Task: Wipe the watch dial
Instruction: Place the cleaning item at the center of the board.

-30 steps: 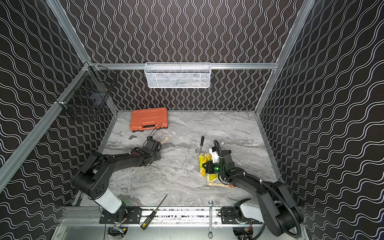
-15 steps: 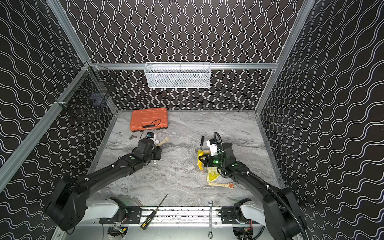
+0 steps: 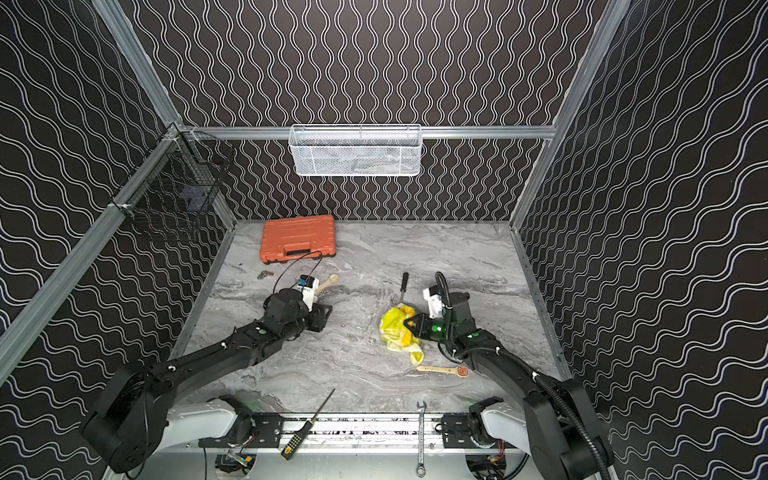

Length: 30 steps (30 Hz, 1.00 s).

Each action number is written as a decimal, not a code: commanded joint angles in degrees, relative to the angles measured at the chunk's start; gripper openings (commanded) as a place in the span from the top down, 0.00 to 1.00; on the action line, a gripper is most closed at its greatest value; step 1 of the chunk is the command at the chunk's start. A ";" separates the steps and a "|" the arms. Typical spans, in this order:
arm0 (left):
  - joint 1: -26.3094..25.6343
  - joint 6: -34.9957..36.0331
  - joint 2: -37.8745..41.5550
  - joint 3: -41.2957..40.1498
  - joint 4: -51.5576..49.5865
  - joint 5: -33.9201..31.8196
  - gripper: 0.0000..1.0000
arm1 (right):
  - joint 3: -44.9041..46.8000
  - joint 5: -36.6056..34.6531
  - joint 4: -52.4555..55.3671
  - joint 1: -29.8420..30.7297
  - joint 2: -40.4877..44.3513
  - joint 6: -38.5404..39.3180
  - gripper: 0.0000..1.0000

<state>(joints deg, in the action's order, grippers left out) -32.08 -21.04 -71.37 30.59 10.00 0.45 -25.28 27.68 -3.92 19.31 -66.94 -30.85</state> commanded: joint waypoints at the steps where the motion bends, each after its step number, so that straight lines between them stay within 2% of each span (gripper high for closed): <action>1: -1.61 3.44 -0.09 -0.08 6.44 5.81 0.57 | -0.05 -8.88 9.19 -1.82 -0.17 -1.63 0.67; 6: -8.91 12.41 -0.56 2.09 4.68 3.48 0.56 | -3.87 -21.23 21.15 -2.88 4.39 -2.18 0.48; 8: -10.88 15.00 -1.47 2.19 6.44 5.50 0.56 | -6.52 -24.84 26.80 -2.89 5.51 -4.76 0.38; 11: -15.40 20.43 -3.63 2.03 9.37 6.67 0.56 | -9.30 -31.44 36.13 -2.96 6.01 -13.10 0.26; 13: -18.83 22.66 -5.16 2.41 10.36 4.99 0.56 | -11.04 -34.31 43.84 -2.98 6.10 -19.89 0.24; 15: -20.86 23.84 -6.13 2.79 10.99 3.64 0.56 | -12.21 -33.21 49.91 -3.05 6.42 -27.00 0.26; 16: -21.67 24.62 -6.57 2.89 11.05 3.11 0.56 | -11.73 -30.89 52.25 -3.04 6.87 -32.14 0.28; 19: -22.84 25.86 -7.09 2.96 11.18 1.08 0.56 | -8.87 -21.58 52.45 -2.93 9.08 -39.97 0.29; 21: -22.99 26.23 -7.02 3.22 10.58 0.60 0.56 | -7.59 -19.57 52.55 -2.79 11.03 -43.89 0.29; 25: -23.21 26.94 -6.16 2.98 9.71 -0.54 0.56 | -6.94 -20.42 53.01 -2.85 14.02 -49.28 0.30; 30: -23.38 26.40 -6.08 3.03 8.65 -1.09 0.56 | -2.48 -15.14 48.33 -2.82 14.53 -55.32 0.35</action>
<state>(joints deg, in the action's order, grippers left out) -55.20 4.64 -77.67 33.32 18.65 0.19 -29.34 9.15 45.95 16.45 -51.92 -79.33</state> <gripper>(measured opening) 0.439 0.650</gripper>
